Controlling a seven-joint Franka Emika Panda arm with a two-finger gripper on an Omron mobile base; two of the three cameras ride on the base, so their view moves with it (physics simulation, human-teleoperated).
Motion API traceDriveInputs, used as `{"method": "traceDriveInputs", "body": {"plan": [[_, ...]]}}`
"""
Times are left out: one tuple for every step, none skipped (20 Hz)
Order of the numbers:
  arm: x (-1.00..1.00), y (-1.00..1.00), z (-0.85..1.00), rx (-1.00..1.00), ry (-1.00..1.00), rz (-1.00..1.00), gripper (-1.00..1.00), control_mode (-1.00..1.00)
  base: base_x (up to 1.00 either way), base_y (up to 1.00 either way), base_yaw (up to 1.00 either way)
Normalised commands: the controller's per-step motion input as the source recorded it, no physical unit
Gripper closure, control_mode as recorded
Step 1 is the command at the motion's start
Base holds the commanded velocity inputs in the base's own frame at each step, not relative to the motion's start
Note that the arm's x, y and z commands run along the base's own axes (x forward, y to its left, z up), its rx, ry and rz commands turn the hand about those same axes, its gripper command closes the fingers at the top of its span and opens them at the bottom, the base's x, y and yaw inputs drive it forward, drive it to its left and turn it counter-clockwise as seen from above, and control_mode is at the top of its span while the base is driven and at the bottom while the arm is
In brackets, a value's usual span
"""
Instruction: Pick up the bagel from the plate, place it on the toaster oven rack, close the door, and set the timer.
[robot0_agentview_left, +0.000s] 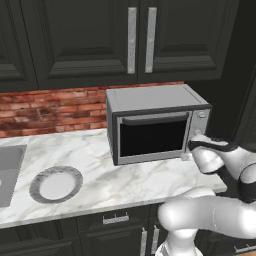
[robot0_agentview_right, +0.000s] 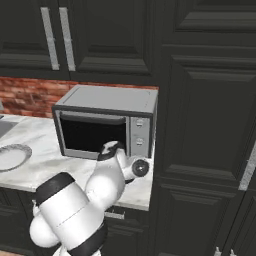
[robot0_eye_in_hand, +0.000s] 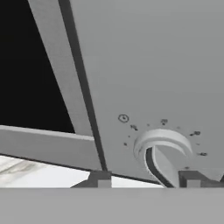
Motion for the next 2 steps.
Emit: {"method": "traceDriveInputs", "body": {"plan": [[0.07, 0.0, 0.54, 0.49, -0.12, 0.19, 1.0, -1.0, 0.0, 0.0, 0.0], [0.09, 0.0, 0.59, 0.47, -0.1, 0.16, 1.0, -1.0, 0.0, 0.0, 0.0]]}}
